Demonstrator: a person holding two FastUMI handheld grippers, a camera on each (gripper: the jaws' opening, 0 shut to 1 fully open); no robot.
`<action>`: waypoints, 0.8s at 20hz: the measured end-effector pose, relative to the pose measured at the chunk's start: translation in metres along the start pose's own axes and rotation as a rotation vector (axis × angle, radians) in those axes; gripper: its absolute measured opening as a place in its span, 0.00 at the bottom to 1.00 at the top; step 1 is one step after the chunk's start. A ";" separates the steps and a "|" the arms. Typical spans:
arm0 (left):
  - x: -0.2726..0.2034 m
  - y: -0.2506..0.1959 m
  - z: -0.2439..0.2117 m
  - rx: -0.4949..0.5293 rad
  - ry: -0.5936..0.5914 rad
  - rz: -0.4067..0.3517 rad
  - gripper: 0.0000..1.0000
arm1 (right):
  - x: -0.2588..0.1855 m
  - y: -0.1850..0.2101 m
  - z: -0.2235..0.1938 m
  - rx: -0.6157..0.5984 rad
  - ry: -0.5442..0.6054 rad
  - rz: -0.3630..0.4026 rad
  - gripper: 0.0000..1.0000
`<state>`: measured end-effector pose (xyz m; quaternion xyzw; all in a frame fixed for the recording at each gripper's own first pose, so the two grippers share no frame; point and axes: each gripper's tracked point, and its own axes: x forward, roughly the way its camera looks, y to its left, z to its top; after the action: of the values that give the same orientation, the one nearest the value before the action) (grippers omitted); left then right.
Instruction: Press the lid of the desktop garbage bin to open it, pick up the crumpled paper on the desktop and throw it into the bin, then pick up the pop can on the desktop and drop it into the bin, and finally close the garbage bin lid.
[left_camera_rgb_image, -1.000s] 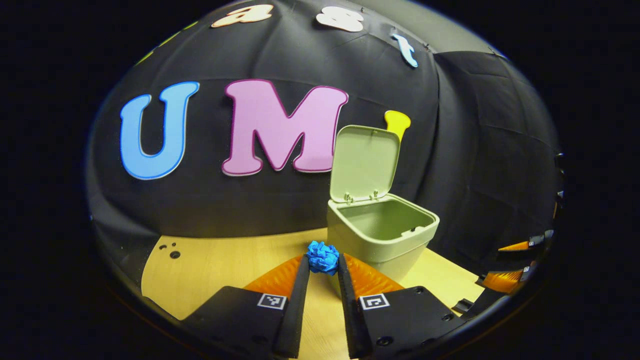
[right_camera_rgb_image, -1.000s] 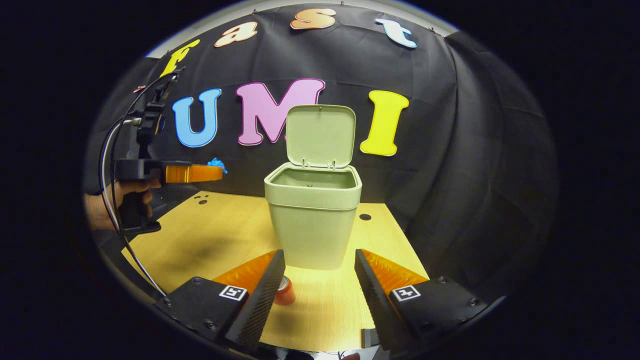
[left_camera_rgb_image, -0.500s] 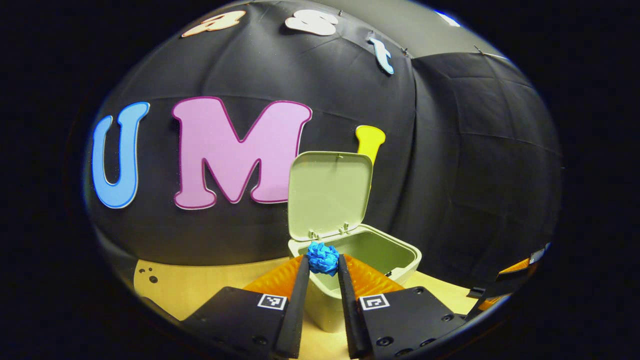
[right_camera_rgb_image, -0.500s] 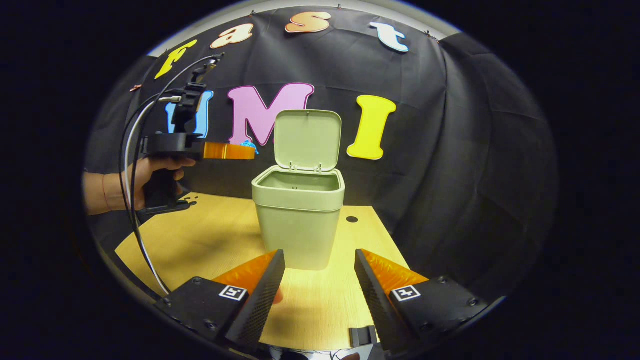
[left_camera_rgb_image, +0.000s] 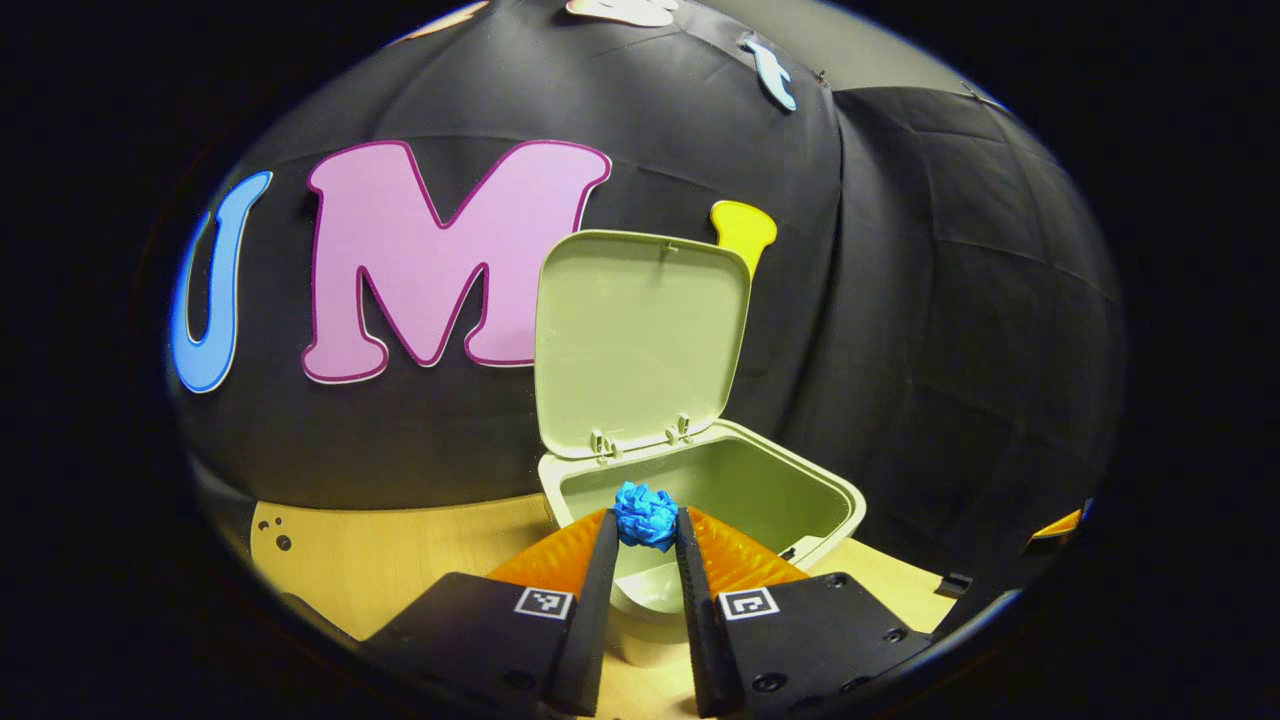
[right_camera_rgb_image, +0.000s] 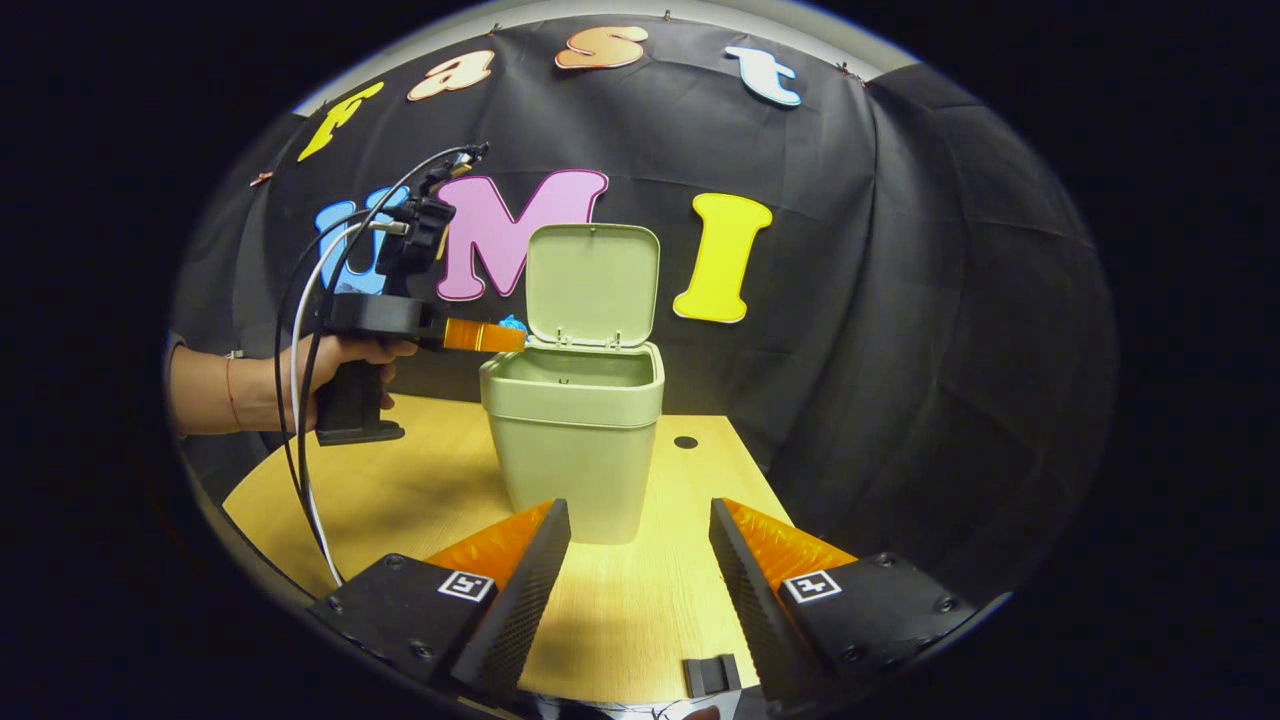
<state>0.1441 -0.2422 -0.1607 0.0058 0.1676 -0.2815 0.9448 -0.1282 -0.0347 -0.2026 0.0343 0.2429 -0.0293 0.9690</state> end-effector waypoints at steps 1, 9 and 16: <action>0.002 -0.001 -0.003 0.000 0.008 -0.005 0.41 | 0.001 -0.001 0.001 0.002 0.000 -0.003 0.89; 0.003 -0.005 -0.005 0.001 0.015 -0.024 0.73 | 0.002 0.002 -0.003 -0.001 0.012 0.000 0.89; -0.041 0.002 0.003 -0.029 -0.031 0.019 0.93 | 0.003 0.024 -0.007 -0.011 0.022 0.063 0.95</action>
<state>0.1142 -0.2189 -0.1452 -0.0105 0.1570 -0.2702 0.9498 -0.1271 -0.0107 -0.2091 0.0370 0.2523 0.0032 0.9669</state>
